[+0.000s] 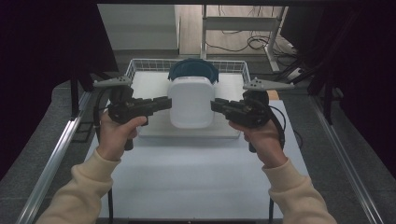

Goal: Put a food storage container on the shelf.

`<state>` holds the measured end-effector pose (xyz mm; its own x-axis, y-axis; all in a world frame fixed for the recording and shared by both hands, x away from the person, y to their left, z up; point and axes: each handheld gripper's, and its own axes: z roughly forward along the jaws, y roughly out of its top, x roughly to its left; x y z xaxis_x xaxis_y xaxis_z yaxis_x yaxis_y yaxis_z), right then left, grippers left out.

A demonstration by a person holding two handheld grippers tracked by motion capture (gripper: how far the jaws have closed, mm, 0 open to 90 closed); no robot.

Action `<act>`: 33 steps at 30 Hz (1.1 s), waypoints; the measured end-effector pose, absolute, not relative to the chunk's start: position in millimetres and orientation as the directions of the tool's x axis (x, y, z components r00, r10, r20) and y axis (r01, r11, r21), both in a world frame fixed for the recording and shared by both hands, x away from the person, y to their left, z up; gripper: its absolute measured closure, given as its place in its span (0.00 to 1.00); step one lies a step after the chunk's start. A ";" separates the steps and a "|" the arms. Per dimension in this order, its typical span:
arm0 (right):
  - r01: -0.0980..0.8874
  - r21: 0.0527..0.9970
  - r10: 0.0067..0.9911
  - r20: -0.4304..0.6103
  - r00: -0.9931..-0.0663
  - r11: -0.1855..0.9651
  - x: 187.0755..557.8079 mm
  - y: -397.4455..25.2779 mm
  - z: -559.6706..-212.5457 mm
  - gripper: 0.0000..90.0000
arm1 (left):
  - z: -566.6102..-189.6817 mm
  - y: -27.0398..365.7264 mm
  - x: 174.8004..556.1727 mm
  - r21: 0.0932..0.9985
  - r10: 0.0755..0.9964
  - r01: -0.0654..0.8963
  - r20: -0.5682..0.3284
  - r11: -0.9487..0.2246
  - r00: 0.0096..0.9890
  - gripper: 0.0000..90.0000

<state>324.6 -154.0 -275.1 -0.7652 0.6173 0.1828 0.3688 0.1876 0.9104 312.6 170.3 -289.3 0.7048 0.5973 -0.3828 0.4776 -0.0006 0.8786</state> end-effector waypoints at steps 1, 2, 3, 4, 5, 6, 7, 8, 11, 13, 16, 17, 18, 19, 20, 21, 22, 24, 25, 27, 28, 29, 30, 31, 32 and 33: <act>0.368 0.911 0.617 0.185 -0.765 0.184 326.7 -153.3 -271.7 0.87 | -286.3 171.5 315.3 0.878 0.595 0.478 -0.385 0.002 0.705 0.88; 0.366 0.913 0.617 0.183 -0.765 0.183 328.7 -152.6 -268.2 0.87 | -283.5 172.5 317.9 0.879 0.593 0.477 -0.386 0.005 0.706 0.88; 0.363 0.914 0.618 0.181 -0.766 0.183 330.5 -151.7 -264.8 0.87 | -280.8 173.4 320.1 0.880 0.592 0.475 -0.387 0.009 0.707 0.88; 0.361 0.915 0.617 0.181 -0.766 0.181 332.2 -150.9 -261.5 0.87 | -278.1 174.3 322.2 0.880 0.592 0.474 -0.387 0.009 0.707 0.88; 0.359 0.916 0.618 0.178 -0.766 0.182 333.6 -149.9 -258.5 0.87 | -275.5 175.1 324.1 0.881 0.591 0.473 -0.387 0.010 0.708 0.88; 0.355 0.917 0.618 0.173 -0.767 0.183 335.1 -149.1 -255.5 0.87 | -272.3 175.9 326.4 0.882 0.591 0.471 -0.385 0.010 0.709 0.88; 0.353 0.918 0.617 0.172 -0.768 0.183 337.3 -148.3 -251.6 0.87 | -270.3 176.5 327.9 0.882 0.591 0.470 -0.385 0.010 0.709 0.88; 0.351 0.918 0.617 0.171 -0.768 0.183 338.7 -147.9 -249.4 0.87 | -267.6 177.2 329.8 0.882 0.590 0.470 -0.387 0.013 0.709 0.88; 0.349 0.920 0.608 0.177 -0.774 0.176 344.0 -146.8 -240.2 0.87 | -259.9 180.2 336.9 0.880 0.581 0.474 -0.398 0.023 0.710 0.88; 0.346 0.922 0.606 0.177 -0.775 0.173 347.2 -145.9 -233.8 0.87 | -255.1 181.5 342.2 0.878 0.579 0.478 -0.404 0.028 0.708 0.88; 0.342 0.924 0.604 0.174 -0.777 0.173 353.2 -144.5 -224.1 0.87 | -248.0 182.7 349.7 0.877 0.577 0.480 -0.409 0.033 0.707 0.88; 0.341 0.924 0.604 0.174 -0.778 0.173 355.6 -144.1 -221.3 0.87 | -245.6 183.1 352.2 0.878 0.577 0.477 -0.407 0.033 0.708 0.88; 0.341 0.924 0.605 0.173 -0.777 0.174 358.0 -143.6 -218.7 0.87 | -243.1 183.1 354.6 0.878 0.578 0.477 -0.406 0.033 0.708 0.88; 0.339 0.924 0.608 0.170 -0.776 0.175 360.4 -142.9 -216.5 0.87 | -240.7 182.8 357.3 0.879 0.582 0.477 -0.403 0.030 0.706 0.88; 0.338 0.924 0.613 0.164 -0.773 0.180 363.0 -142.3 -214.6 0.87 | -238.6 182.9 360.4 0.878 0.582 0.479 -0.403 0.026 0.706 0.88; 0.340 0.923 0.617 0.163 -0.770 0.181 365.8 -141.9 -212.9 0.87 | -236.7 182.8 363.7 0.875 0.582 0.483 -0.406 0.026 0.705 0.87; 0.340 0.923 0.618 0.163 -0.769 0.181 369.1 -141.9 -211.8 0.87 | -235.0 182.7 367.0 0.873 0.582 0.486 -0.407 0.023 0.704 0.87; 0.349 0.920 0.621 0.170 -0.765 0.178 375.6 -141.9 -209.8 0.87 | -232.0 182.5 373.6 0.870 0.583 0.493 -0.411 0.019 0.701 0.87; 0.351 0.920 0.622 0.173 -0.764 0.176 378.6 -142.0 -209.0 0.87 | -230.6 182.7 376.8 0.867 0.583 0.498 -0.413 0.017 0.700 0.87; 0.357 0.918 0.619 0.182 -0.764 0.171 384.4 -142.1 -208.0 0.87 | -228.5 183.7 382.4 0.863 0.581 0.505 -0.418 0.014 0.698 0.87; 0.365 0.916 0.618 0.192 -0.762 0.165 386.3 -141.9 -207.6 0.87 | -228.0 183.9 384.3 0.861 0.582 0.508 -0.421 0.016 0.696 0.87; 0.365 0.917 0.618 0.194 -0.762 0.162 388.4 -141.6 -207.4 0.87 | -227.9 183.8 386.0 0.862 0.583 0.507 -0.420 0.014 0.696 0.87; 0.363 0.917 0.617 0.190 -0.763 0.166 390.9 -141.5 -207.5 0.87 | -228.3 183.8 387.9 0.860 0.586 0.511 -0.421 0.015 0.692 0.87; 0.371 0.914 0.619 0.197 -0.760 0.165 392.9 -141.2 -207.6 0.87 | -228.9 184.0 390.0 0.857 0.586 0.516 -0.427 0.018 0.688 0.87; 0.378 0.911 0.619 0.202 -0.759 0.166 395.5 -141.0 -208.2 0.87 | -229.7 184.1 392.3 0.854 0.588 0.521 -0.431 0.020 0.685 0.87; 0.384 0.909 0.619 0.209 -0.757 0.163 398.3 -140.8 -209.1 0.87 | -230.6 184.0 394.8 0.850 0.590 0.526 -0.435 0.021 0.680 0.87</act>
<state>398.3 -140.8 -209.1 -0.7572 0.6190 0.2086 0.3835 0.1628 0.9091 394.8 184.0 -230.6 0.6800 0.5900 -0.4354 0.5258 0.0215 0.8503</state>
